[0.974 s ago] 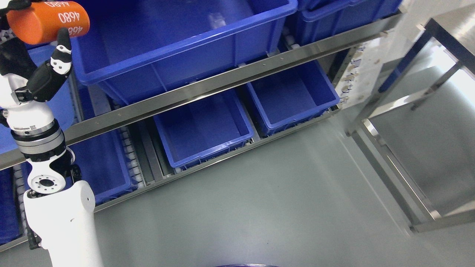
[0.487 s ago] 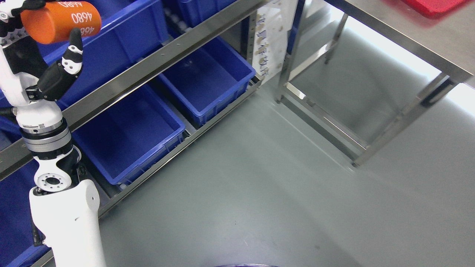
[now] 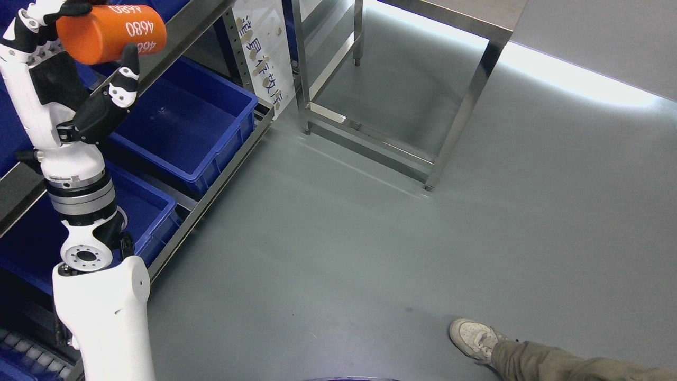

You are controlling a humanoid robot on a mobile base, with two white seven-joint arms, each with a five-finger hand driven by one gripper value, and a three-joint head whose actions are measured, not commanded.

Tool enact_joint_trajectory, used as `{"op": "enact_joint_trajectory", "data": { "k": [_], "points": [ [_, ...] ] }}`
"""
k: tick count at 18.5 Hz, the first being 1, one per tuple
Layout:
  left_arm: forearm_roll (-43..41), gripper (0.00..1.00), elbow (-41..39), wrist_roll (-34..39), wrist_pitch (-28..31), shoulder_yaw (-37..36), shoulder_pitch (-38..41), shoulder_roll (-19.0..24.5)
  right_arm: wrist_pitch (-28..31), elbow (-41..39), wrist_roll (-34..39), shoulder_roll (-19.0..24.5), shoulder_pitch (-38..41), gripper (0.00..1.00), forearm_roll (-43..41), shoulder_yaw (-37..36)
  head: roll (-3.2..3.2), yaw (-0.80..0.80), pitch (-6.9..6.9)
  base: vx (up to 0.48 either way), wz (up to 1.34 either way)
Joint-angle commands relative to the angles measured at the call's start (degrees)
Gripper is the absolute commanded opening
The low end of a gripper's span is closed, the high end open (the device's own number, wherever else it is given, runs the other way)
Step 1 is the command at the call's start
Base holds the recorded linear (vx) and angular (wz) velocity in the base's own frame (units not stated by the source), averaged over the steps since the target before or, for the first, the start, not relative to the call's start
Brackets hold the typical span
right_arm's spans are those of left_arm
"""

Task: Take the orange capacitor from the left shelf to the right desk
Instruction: 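Hold the capacitor in the left hand while turning toward the steel table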

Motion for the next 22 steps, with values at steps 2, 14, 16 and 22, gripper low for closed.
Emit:
{"op": "enact_joint_trajectory", "data": {
  "k": [2,14,16,22],
  "points": [
    [0.0,0.0,0.25,-0.01,0.02,-4.28,-0.5,1.0,0.03,-1.0,0.04,-1.0,1.13,1.0,0.26,-0.7,0.0,0.0,0.0,-0.003,-0.2],
    [-0.09,0.0,0.34,-0.01,0.02,-6.03,-0.15,1.0,0.03,-1.0,0.04,-1.0,1.13,1.0,0.26,-0.7,0.0,0.0,0.0,0.042,-0.1],
    [-0.09,0.0,0.34,-0.01,0.02,-6.48,-0.32,1.0,0.03,-1.0,0.04,-1.0,1.13,1.0,0.26,-0.7,0.0,0.0,0.0,0.081,-0.34],
    [-0.09,0.0,0.34,-0.01,0.02,-6.83,-0.59,1.0,0.03,-1.0,0.04,-1.0,1.13,1.0,0.26,-0.7,0.0,0.0,0.0,0.131,-0.31]
  ]
}}
